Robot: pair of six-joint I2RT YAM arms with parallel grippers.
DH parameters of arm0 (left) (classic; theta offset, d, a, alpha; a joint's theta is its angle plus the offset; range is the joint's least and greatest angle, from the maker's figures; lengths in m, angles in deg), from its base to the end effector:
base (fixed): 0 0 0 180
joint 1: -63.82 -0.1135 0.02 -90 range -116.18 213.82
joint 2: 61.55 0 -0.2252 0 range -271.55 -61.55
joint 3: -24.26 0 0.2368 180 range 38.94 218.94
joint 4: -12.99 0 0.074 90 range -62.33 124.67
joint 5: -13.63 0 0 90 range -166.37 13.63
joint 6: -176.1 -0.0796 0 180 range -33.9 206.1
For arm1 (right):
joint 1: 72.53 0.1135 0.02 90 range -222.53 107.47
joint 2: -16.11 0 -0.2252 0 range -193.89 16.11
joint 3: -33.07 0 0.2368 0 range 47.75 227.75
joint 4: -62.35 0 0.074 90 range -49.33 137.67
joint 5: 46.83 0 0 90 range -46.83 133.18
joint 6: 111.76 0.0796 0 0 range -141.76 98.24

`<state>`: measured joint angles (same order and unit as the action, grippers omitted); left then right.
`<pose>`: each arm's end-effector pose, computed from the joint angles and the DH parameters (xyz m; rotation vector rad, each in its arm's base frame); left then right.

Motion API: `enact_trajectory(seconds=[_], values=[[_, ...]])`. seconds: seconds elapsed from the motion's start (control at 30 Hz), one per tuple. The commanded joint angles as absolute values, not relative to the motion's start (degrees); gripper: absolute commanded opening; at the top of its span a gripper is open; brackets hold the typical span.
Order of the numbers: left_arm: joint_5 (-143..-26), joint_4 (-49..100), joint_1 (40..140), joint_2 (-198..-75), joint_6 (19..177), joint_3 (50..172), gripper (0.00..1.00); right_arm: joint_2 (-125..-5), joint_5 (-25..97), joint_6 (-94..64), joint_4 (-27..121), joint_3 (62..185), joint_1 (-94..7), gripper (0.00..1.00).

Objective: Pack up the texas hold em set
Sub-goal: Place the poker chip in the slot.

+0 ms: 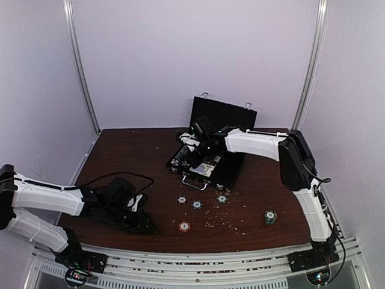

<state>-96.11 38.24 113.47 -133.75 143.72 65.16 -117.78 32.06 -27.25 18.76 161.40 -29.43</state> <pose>0.1320 -0.1969 0.0806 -0.0503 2.9018 -1.0003 0.3629 0.3606 0.1378 -1.1006 2.2202 0.5253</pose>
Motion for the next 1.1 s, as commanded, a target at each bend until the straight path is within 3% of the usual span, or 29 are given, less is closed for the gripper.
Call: enact_trajectory(seconds=[0.0,1.07], values=[[-97.1,36.9,112.8,-135.1,141.8,67.4,0.43,-119.4,38.0,-31.3,15.1,163.9,-29.9,0.0],[-99.3,37.1,111.8,-143.7,138.7,73.0,0.43,-125.6,47.5,-33.1,17.4,174.4,-32.2,0.0]])
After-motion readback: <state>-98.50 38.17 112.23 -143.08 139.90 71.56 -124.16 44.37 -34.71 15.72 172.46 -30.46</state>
